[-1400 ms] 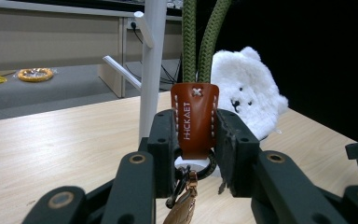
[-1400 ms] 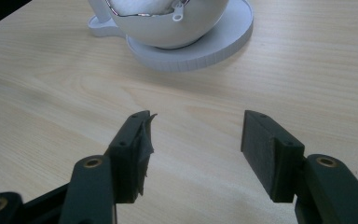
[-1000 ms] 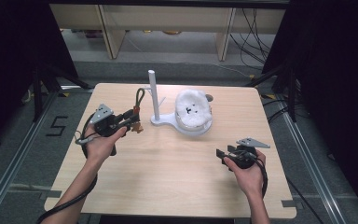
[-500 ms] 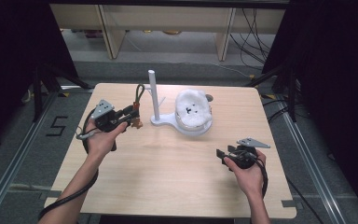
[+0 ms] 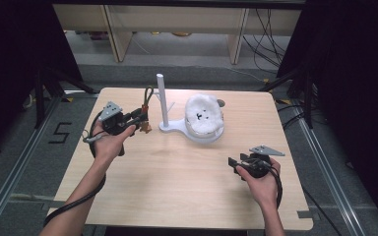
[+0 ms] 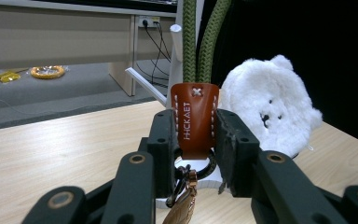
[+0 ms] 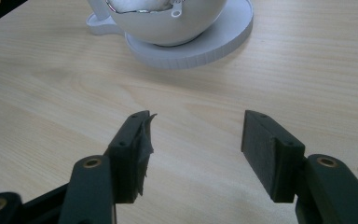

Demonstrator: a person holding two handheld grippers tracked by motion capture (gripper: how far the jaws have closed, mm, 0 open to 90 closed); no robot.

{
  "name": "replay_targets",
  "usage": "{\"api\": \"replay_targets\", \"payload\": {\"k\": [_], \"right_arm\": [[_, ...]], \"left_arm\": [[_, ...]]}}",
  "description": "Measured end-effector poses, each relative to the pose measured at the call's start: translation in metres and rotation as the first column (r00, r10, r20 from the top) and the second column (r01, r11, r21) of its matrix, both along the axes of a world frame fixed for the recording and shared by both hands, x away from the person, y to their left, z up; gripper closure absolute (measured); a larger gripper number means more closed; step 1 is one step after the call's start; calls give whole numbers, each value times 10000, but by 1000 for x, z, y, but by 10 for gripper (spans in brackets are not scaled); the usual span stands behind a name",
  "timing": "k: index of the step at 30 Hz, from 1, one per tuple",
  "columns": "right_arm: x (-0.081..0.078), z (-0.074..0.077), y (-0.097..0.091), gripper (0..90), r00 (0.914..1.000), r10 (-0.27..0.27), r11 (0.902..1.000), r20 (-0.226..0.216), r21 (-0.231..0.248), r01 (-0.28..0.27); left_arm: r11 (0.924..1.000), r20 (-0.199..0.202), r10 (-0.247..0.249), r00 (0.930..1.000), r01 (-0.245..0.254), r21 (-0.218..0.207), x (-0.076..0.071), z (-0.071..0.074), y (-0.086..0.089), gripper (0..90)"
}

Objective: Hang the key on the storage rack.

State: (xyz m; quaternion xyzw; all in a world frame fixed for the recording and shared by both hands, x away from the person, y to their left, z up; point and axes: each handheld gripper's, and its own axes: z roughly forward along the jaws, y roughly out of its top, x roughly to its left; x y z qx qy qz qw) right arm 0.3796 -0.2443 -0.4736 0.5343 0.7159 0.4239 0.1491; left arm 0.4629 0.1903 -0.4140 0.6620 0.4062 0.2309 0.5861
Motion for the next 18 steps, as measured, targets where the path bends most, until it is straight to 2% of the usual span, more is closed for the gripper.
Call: {"api": "replay_targets", "payload": {"k": [1, 2, 9, 10, 14, 15, 17, 18], "right_arm": [[0, 0, -1, 435, 10000, 2, 10000, 38, -76, -2], [2, -1, -3, 435, 9993, 141, 9994, 343, -318, -130], [3, -3, -3, 432, 9992, 149, 9994, 374, -329, -136], [1, -2, 0, 432, 10000, -11, 10000, 95, -64, 12], [1, -2, 0, 431, 10000, -24, 10000, 51, -29, 24], [3, -3, -2, 431, 9993, 148, 9994, 352, -318, -137], [3, -3, -2, 430, 9993, 169, 9994, 335, -297, -159], [2, -2, 0, 430, 9999, 55, 9999, 131, -90, -54]], "left_arm": [[10000, -12, 17, 10000, -17, -8, 1, 0, 0, 686], [10000, -23, 14, 10000, -14, 1, 1, -1, 0, 686], [9998, -275, 125, 9995, -128, -125, 7, -7, 0, 686], [9998, -292, 148, 9995, -151, -118, 8, -7, 0, 686], [9997, -375, 188, 9991, -193, -149, 10, -9, -1, 686], [9997, -381, 179, 9991, -184, -132, 10, -9, -1, 686], [9998, -415, 178, 9990, -182, -114, 12, -10, -2, 686], [9998, -424, 174, 9990, -179, -104, 12, -10, -2, 686]]}}
